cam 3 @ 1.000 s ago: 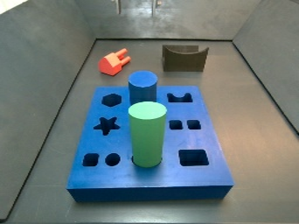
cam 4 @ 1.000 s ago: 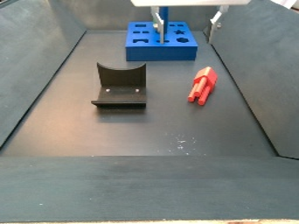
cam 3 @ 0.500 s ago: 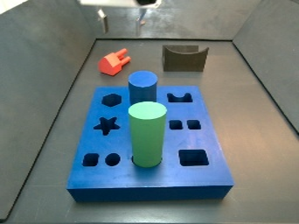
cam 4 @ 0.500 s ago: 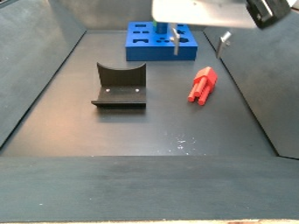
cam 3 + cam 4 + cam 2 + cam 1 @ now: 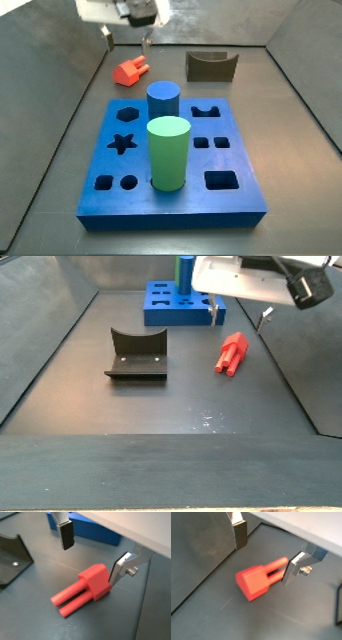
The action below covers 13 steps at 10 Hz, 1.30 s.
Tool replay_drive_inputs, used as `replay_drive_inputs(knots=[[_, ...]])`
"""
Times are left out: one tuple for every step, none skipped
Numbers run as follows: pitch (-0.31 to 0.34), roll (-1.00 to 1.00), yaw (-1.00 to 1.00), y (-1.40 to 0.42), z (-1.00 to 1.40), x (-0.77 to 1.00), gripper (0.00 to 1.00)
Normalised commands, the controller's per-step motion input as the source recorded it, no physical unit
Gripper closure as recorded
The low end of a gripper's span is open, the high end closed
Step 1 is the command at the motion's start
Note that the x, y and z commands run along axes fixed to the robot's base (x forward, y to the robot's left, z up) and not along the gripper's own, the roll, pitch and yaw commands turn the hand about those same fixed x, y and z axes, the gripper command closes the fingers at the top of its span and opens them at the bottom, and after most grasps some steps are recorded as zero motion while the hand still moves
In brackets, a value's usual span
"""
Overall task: Pick up the 3 prong object. Move up. Place the 3 prong object on the fixture. Regrasp the 3 prong object. Move to above the board. Insert the 3 prong object.
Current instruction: Pick up the 3 prong object.
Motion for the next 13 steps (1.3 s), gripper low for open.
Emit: replay_drive_inputs(knots=[[-0.089,0.04,-0.28,-0.04,-0.55,-0.11,0.0],[-0.047,0.06,-0.24,0.0,-0.63,-0.11,0.0],[-0.043,0.06,-0.24,0.0,-0.63,-0.16,0.0],[-0.044,0.04,-0.23,0.0,-0.62,-0.19,0.0],[-0.053,0.0,-0.23,-0.01,-0.6,-0.14,0.0],[-0.07,0.0,-0.23,-0.01,-0.6,-0.14,0.0],[-0.079,0.0,-0.19,0.0,-0.59,-0.05,0.0],[-0.074,0.0,-0.17,0.0,-0.62,0.0,0.0],[-0.069,0.0,-0.17,0.0,-0.64,0.0,0.0],[-0.051,0.0,-0.15,0.0,-0.26,-0.01,0.0],[0.0,0.0,0.0,0.0,0.0,0.0,1.0],[0.0,0.0,0.0,0.0,0.0,0.0,1.0],[0.0,0.0,0.0,0.0,0.0,0.0,1.0]])
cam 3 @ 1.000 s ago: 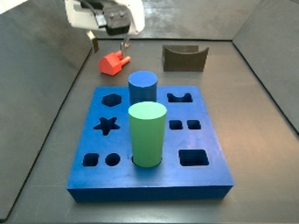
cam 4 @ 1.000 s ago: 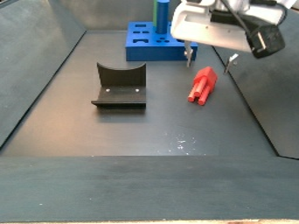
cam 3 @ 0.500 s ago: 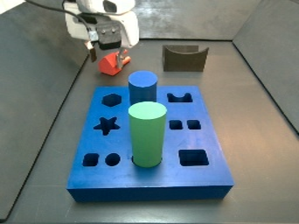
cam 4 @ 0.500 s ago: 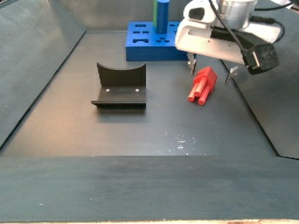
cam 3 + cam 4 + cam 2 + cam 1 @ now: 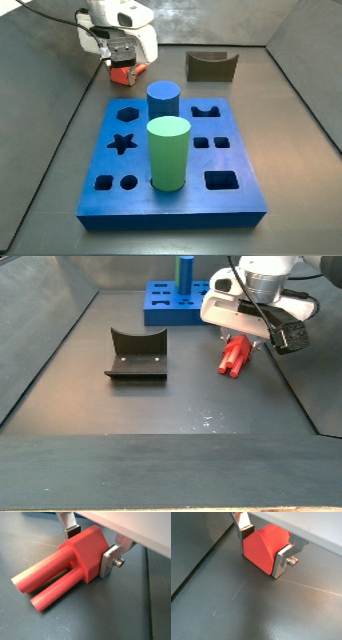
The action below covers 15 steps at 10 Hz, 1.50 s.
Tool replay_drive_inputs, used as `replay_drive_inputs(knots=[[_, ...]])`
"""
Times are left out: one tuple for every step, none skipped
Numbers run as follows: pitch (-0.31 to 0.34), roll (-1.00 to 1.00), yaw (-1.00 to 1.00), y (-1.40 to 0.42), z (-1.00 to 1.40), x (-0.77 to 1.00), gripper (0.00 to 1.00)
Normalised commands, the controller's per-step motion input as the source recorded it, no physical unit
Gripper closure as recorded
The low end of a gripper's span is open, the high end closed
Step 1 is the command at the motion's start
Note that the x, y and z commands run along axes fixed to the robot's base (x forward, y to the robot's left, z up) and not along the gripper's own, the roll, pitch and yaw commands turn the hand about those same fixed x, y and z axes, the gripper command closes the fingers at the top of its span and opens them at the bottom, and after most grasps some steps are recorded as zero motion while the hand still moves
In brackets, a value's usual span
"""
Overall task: Pick up the 3 prong object. Move up. Place the 3 prong object on the fixture. Regrasp the 3 prong object. Move to above the board. Insert the 3 prong object.
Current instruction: Pick up the 3 prong object, then move up.
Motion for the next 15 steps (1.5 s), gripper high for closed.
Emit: replay_drive_inputs(knots=[[0.0,0.0,0.0,0.0,0.0,0.0,1.0],[0.0,0.0,0.0,0.0,0.0,0.0,1.0],[0.0,0.0,0.0,0.0,0.0,0.0,1.0],[0.0,0.0,0.0,0.0,0.0,0.0,1.0],[0.0,0.0,0.0,0.0,0.0,0.0,1.0],[0.0,0.0,0.0,0.0,0.0,0.0,1.0],[0.0,0.0,0.0,0.0,0.0,0.0,1.0],[0.0,0.0,0.0,0.0,0.0,0.0,1.0],[0.0,0.0,0.0,0.0,0.0,0.0,1.0],[0.0,0.0,0.0,0.0,0.0,0.0,1.0],[0.0,0.0,0.0,0.0,0.83,0.0,1.0],[0.02,0.01,0.03,0.06,0.8,-0.04,1.0],[0.024,0.0,0.03,0.05,0.76,-0.05,1.0],[0.031,-0.03,0.02,0.02,0.61,-0.03,1.0],[0.042,-0.04,0.02,0.01,0.54,-0.03,1.0]])
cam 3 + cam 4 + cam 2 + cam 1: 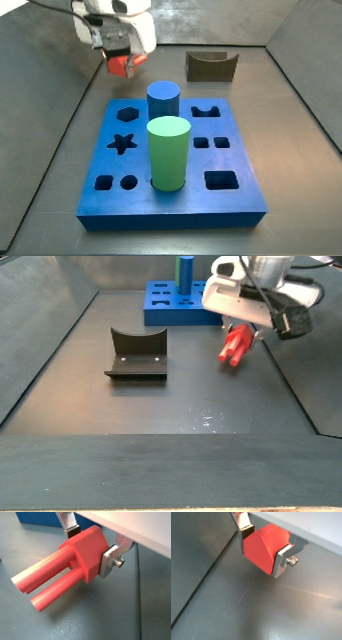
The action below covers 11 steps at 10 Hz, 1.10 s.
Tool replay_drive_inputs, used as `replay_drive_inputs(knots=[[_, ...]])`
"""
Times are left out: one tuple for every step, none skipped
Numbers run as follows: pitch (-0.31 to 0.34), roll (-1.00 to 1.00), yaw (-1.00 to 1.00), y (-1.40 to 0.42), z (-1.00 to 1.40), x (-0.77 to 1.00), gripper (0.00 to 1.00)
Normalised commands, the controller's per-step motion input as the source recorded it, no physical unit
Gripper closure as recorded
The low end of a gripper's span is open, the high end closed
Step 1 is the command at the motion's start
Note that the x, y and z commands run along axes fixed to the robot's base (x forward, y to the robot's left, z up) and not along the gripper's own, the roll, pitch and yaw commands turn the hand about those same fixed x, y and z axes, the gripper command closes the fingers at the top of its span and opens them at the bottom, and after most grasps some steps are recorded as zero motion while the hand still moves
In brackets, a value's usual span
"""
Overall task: Pick up the 3 prong object. Move up. Place the 3 prong object on the fixture. Regrasp the 3 prong object. Move to above the board. Insert the 3 prong object.
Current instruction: Move up, then place the 3 prong object on the fixture.
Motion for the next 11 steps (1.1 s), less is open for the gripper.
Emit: replay_drive_inputs(knots=[[0.05,-0.07,0.02,-0.01,0.39,-0.02,1.0],[0.05,-0.08,0.02,-0.01,0.28,-0.02,1.0],[0.045,-0.1,0.02,-0.01,0.18,-0.02,1.0],[0.0,0.0,0.0,0.0,1.0,0.0,1.0],[0.001,-0.01,-0.01,0.0,1.0,0.0,1.0],[0.011,-0.02,0.0,0.0,1.0,-0.01,1.0],[0.033,-0.04,0.0,-0.01,1.0,-0.01,1.0],[0.041,-0.05,0.01,-0.01,1.0,-0.01,1.0],[0.044,-0.07,0.02,-0.01,1.0,-0.02,1.0],[0.042,-0.09,0.02,-0.01,1.0,-0.02,1.0],[0.041,-0.1,0.02,-0.02,1.0,-0.02,1.0]])
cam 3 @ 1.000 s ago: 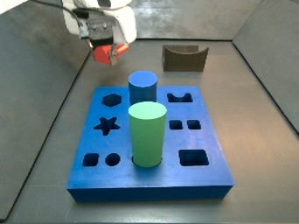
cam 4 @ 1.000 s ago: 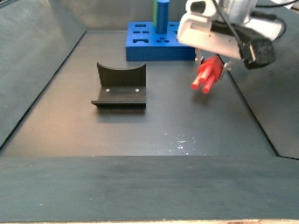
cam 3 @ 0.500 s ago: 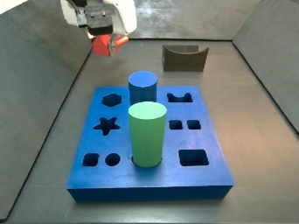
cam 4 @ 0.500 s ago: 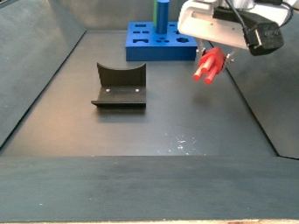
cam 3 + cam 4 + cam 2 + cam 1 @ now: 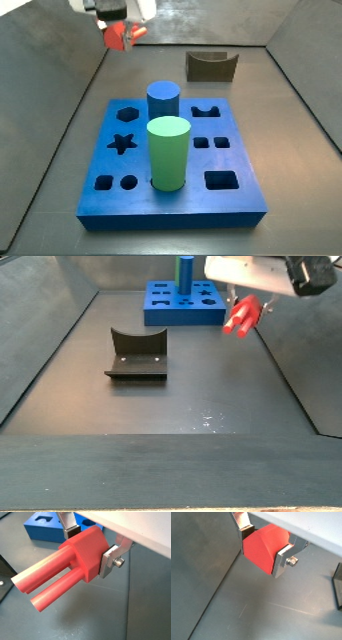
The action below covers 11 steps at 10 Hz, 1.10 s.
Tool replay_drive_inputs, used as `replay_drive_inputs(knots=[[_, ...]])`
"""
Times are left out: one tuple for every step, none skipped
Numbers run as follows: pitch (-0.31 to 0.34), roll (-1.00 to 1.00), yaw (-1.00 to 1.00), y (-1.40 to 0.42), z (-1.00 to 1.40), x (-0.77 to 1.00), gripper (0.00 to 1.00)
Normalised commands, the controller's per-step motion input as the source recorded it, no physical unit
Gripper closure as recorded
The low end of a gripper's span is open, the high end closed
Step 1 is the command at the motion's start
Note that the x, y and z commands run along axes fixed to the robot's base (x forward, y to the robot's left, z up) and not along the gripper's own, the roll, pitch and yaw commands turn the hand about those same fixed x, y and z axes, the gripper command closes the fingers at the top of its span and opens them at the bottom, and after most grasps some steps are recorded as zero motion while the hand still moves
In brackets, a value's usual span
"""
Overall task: Pick up the 3 prong object. Move up. Place the 3 prong object on the fixture. Regrasp the 3 prong object. Move to above the board. Insert the 3 prong object.
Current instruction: Place the 3 prong object on the fixture.
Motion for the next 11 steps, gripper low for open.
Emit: replay_drive_inputs(knots=[[0.041,-0.13,0.02,-0.02,1.0,-0.03,1.0],[0.042,-0.14,0.02,-0.02,1.0,-0.03,1.0],[0.041,-0.16,0.02,-0.03,1.0,-0.03,1.0],[0.041,-0.17,0.01,-0.03,0.97,-0.03,1.0],[0.043,-0.18,0.0,-0.02,0.87,-0.03,1.0],[0.046,-0.19,-0.01,-0.02,0.81,-0.03,1.0],[0.053,-0.2,-0.01,-0.02,0.64,-0.02,1.0],[0.054,-0.21,-0.02,-0.01,0.58,-0.01,1.0],[0.058,-0.21,-0.02,-0.01,0.45,-0.01,1.0],[0.058,-0.21,-0.03,0.0,0.35,-0.01,1.0],[0.052,-0.19,-0.03,0.0,0.21,-0.01,1.0]])
